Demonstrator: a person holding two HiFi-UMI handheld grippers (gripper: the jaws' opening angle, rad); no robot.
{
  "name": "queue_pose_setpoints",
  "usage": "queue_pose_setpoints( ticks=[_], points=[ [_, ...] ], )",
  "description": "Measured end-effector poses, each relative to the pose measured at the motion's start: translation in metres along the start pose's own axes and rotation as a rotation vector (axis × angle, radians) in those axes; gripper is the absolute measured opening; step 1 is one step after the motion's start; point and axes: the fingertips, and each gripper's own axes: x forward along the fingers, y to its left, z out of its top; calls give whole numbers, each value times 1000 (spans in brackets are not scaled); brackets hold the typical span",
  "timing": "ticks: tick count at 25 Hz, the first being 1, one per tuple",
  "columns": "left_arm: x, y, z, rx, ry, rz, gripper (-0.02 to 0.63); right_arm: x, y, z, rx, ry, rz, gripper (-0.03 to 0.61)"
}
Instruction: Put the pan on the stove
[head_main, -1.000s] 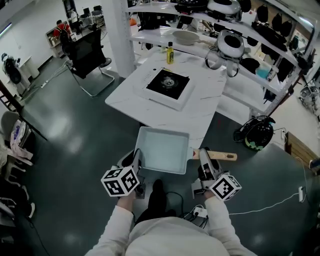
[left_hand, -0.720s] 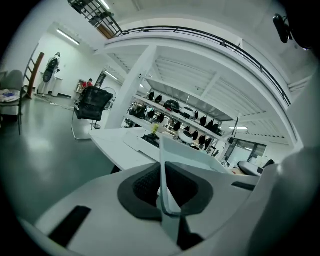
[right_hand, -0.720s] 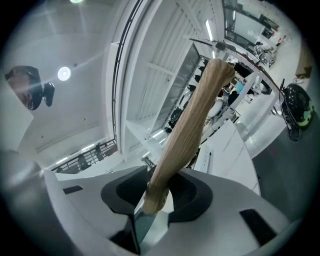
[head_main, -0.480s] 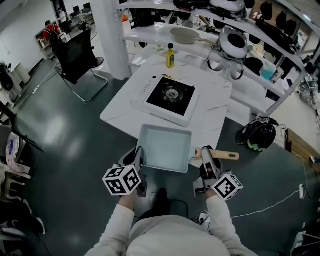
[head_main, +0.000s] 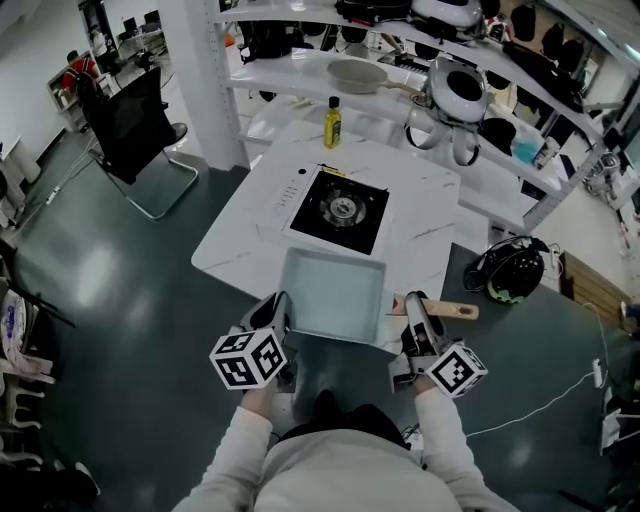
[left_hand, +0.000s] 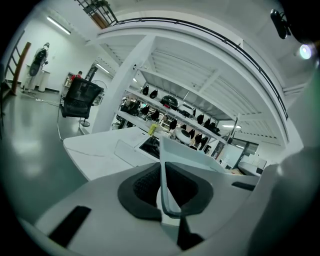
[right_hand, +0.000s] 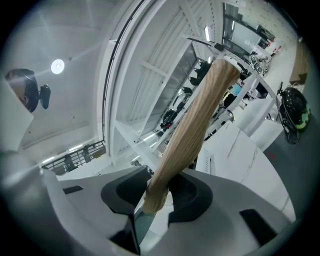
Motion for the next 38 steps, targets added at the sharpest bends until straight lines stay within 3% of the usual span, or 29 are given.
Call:
queue_pose_setpoints(
  ticks=[20, 38],
  points=[
    [69, 22, 45, 26, 6, -13, 38, 77, -24, 16, 27, -10, -14, 140],
    [173, 29, 72, 39, 40, 20, 38, 167, -83, 49, 43, 34, -19, 140]
  ],
)
